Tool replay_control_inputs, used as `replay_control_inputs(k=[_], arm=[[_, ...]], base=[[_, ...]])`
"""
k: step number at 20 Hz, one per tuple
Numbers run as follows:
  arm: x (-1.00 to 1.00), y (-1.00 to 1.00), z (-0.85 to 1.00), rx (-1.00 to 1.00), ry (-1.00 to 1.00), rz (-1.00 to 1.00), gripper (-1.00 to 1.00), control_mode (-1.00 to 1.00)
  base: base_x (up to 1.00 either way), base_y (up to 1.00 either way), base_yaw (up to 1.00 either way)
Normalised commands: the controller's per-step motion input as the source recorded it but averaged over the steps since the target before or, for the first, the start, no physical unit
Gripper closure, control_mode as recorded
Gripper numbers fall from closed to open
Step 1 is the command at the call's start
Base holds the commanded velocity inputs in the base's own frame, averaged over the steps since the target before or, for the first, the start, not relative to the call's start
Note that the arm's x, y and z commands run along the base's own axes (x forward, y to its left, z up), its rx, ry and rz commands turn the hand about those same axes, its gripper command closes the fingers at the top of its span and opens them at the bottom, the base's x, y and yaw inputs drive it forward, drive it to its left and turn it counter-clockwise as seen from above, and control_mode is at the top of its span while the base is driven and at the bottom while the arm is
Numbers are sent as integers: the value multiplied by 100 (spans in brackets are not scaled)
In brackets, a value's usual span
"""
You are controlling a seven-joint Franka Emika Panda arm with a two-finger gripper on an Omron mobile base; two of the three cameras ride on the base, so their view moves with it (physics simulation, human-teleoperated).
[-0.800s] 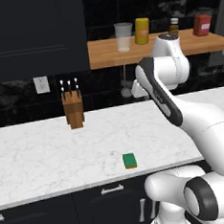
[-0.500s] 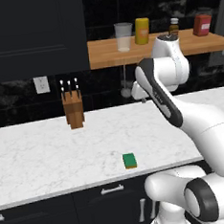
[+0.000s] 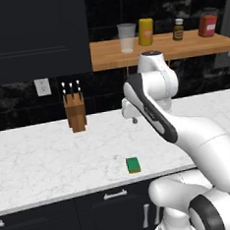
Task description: Pick up the sponge from the counter and clean the cutting board by briefly scrubbing or pressing down on the cutting board. Once finished, release the sponge.
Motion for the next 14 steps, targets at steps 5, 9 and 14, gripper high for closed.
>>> replay_control_inputs(k=[5,9,14], arm=[[-7,9,-63,0,12,-6,-100,-100],[0,7,-57,-3,3,-5,-100,-100],[7,8,-66,-1,-1,-2,-100,-100]], base=[[0,0,0],[0,0,0],[0,0,0]])
